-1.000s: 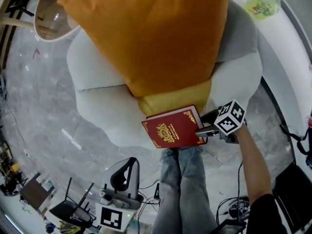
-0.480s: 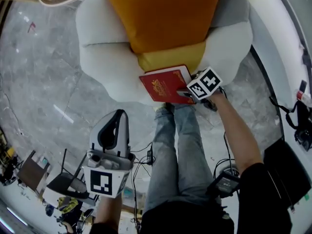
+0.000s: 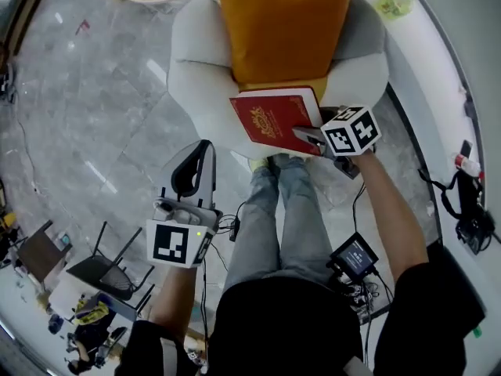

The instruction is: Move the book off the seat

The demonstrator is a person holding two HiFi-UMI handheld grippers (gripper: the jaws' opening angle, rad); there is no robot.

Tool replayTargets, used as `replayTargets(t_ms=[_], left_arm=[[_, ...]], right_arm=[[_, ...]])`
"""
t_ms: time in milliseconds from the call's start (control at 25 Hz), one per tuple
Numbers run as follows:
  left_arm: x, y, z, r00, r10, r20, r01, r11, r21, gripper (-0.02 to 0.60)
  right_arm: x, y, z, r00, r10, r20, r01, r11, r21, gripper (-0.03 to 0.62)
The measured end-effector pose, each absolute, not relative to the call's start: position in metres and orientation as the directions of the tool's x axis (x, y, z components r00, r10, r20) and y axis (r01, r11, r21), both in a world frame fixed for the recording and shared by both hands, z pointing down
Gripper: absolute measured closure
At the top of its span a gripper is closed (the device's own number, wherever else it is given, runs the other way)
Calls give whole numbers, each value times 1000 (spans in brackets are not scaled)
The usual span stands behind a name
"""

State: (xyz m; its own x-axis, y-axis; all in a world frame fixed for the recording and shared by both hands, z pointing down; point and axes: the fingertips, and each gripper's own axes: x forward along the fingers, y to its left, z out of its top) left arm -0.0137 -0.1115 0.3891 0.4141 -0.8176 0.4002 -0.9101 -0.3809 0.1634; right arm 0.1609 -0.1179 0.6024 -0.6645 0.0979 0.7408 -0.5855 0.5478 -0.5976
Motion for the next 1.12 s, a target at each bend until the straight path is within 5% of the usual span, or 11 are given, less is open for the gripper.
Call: replayTargets(t_ms=[160, 280, 560, 880, 1120], left_arm=[[40, -77, 597, 275, -844, 461, -956, -292, 35, 568], [57, -57, 658, 151, -884, 443, -983, -182, -28, 568], [33, -2, 582, -64, -926, 372, -998, 50, -46, 568], [-46, 138, 507, -429, -862, 270, -903, 412, -120, 568], [-88, 204, 514, -554, -800, 230, -832, 542, -120, 568]], right_arm=[[211, -97, 801, -784, 79, 615, -457, 598, -659, 347], [231, -95, 858, -846, 98, 525, -361, 620, -697, 349], [189, -97, 735, -958, 84, 275, -184, 557, -810, 350], [53, -36, 612, -971, 237, -24, 151, 535, -831, 350], [-4, -15, 579, -971, 208, -121, 217, 546, -809, 350]])
